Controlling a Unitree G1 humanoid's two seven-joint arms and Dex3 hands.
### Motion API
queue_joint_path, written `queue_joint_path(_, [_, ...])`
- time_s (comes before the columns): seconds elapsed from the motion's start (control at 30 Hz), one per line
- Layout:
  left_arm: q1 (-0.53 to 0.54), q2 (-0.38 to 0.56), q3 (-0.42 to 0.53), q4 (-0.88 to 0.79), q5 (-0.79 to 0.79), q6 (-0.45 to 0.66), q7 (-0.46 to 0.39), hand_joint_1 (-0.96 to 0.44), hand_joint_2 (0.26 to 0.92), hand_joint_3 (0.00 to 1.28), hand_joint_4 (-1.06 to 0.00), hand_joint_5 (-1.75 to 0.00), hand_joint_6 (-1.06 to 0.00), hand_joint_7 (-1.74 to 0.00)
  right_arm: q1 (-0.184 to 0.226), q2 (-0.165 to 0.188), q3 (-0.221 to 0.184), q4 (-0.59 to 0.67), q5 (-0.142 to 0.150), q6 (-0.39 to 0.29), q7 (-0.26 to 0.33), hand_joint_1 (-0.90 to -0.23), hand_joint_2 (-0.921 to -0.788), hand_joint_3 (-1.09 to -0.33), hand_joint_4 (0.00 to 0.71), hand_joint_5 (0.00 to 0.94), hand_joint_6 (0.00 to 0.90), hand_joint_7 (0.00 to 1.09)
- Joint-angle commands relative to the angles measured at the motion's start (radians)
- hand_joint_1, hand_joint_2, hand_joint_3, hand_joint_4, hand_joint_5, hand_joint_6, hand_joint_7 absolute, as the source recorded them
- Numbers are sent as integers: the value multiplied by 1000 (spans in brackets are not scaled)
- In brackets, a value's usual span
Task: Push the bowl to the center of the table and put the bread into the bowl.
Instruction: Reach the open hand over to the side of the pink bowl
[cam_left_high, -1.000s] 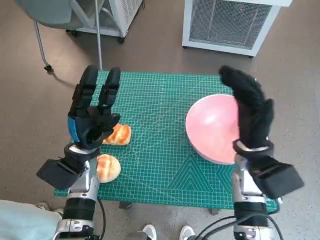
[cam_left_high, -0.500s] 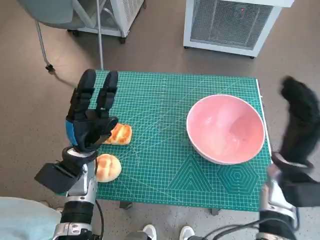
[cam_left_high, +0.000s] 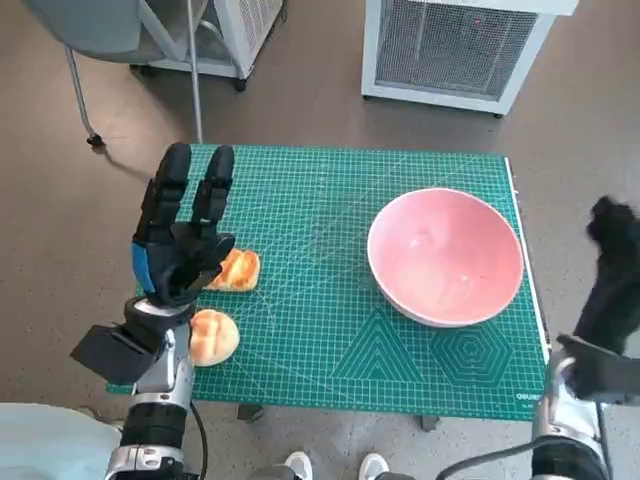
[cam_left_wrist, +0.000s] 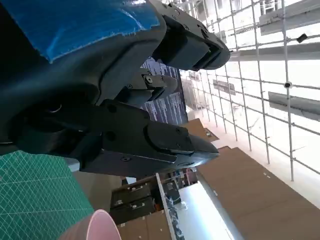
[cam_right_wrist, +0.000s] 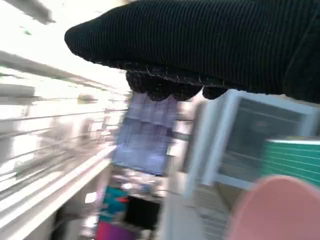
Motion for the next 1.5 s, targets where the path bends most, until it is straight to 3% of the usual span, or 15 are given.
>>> queue_joint_path(0.03, [-16,11,7,8,-8,-8,-8,-154,921,92,-323,0,-501,0,-43,28,-1,123,53,50,58,-421,-921,-874,261,1,-1,560])
queue_joint_path(0.23, [-12,21,12,-1,-20,4,-20,-153,921,91,-317,0,-502,-1,-109,69,-10,238,105,125,125,-420,-921,-860,252,1,0,544])
queue_joint_path(0.37, [-4,28,13,-16,-23,13,-23,-151,921,89,-322,-3,-503,-1,-153,117,7,267,105,174,134,-421,-921,-861,251,1,2,539])
queue_joint_path(0.57, [14,35,16,-49,-24,30,-21,-139,921,91,-343,-12,-503,-1,-208,155,13,297,115,222,153,-436,-921,-862,243,0,2,531])
queue_joint_path(0.67, [24,38,20,-66,-25,38,-19,-133,921,92,-351,-14,-503,-1,-235,168,6,313,129,242,175,-435,-921,-864,241,0,7,527])
queue_joint_path(0.93, [50,48,34,-99,-19,51,-9,-115,921,95,-344,-6,-504,-1,-291,186,7,347,122,278,187,-460,-921,-852,236,3,40,481])
queue_joint_path(1.2, [65,55,42,-120,-8,60,12,-117,921,93,-344,-4,-506,-2,-339,218,-11,369,141,331,204,-492,-921,-831,256,11,71,463])
queue_joint_path(1.4, [71,55,43,-135,8,66,36,-119,921,91,-348,-5,-507,-2,-368,242,-8,381,136,359,194,-497,-921,-822,255,8,82,454])
queue_joint_path(1.5, [77,60,45,-147,14,71,44,-117,921,91,-349,-5,-508,-2,-373,236,-4,377,130,353,194,-494,-921,-824,251,5,82,447])
